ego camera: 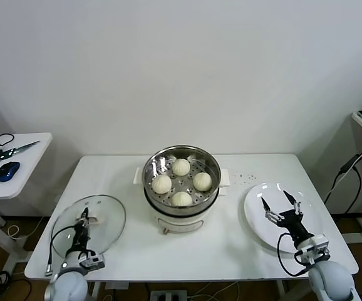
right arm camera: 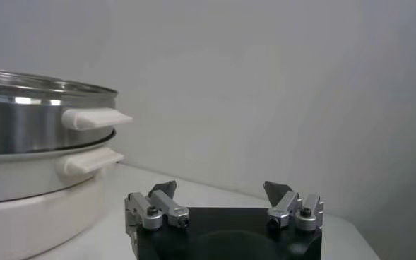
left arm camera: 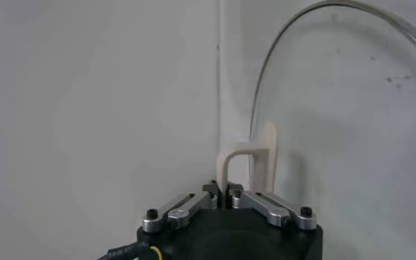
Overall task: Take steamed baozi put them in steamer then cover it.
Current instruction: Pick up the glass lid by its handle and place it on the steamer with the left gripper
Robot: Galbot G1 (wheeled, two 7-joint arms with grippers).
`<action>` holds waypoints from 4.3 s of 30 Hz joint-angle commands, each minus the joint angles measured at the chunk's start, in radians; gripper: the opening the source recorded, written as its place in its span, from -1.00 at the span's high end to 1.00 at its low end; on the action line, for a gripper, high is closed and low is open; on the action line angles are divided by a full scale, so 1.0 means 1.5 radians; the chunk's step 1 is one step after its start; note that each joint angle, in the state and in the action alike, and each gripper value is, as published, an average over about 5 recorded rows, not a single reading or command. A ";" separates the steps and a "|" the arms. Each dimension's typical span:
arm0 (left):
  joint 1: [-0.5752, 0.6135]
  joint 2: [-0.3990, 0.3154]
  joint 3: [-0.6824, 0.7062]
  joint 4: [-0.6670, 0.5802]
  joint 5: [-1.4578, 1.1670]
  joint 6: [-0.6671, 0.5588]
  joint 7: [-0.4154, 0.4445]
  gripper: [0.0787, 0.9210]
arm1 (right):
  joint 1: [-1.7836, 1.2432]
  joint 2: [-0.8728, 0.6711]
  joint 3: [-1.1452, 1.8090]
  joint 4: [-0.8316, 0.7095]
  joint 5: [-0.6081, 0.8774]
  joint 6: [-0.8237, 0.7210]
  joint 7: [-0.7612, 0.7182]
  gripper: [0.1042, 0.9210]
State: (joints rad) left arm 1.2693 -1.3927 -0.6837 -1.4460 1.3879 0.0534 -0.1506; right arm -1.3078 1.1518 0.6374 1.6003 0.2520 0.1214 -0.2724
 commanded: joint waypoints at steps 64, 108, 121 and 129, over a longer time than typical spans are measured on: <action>-0.290 -0.078 0.573 -0.172 0.109 0.483 0.276 0.84 | 0.058 -0.033 0.013 -0.107 -0.038 0.025 -0.008 -0.76; -0.299 -0.086 0.557 -0.086 0.075 0.488 0.244 0.84 | 0.057 -0.017 0.024 -0.120 -0.060 0.040 -0.020 -0.76; -0.300 -0.080 0.559 -0.093 0.067 0.484 0.259 0.84 | 0.057 -0.014 0.026 -0.120 -0.063 0.041 -0.023 -0.76; -0.290 -0.053 0.565 -0.147 0.047 0.485 0.277 0.54 | 0.054 -0.016 0.028 -0.108 -0.060 0.009 -0.027 -0.76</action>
State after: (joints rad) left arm 0.8234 -1.5024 0.1578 -1.6003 1.4858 0.7353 0.2331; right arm -1.2245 1.1293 0.6767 1.4245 0.1590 0.1733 -0.3103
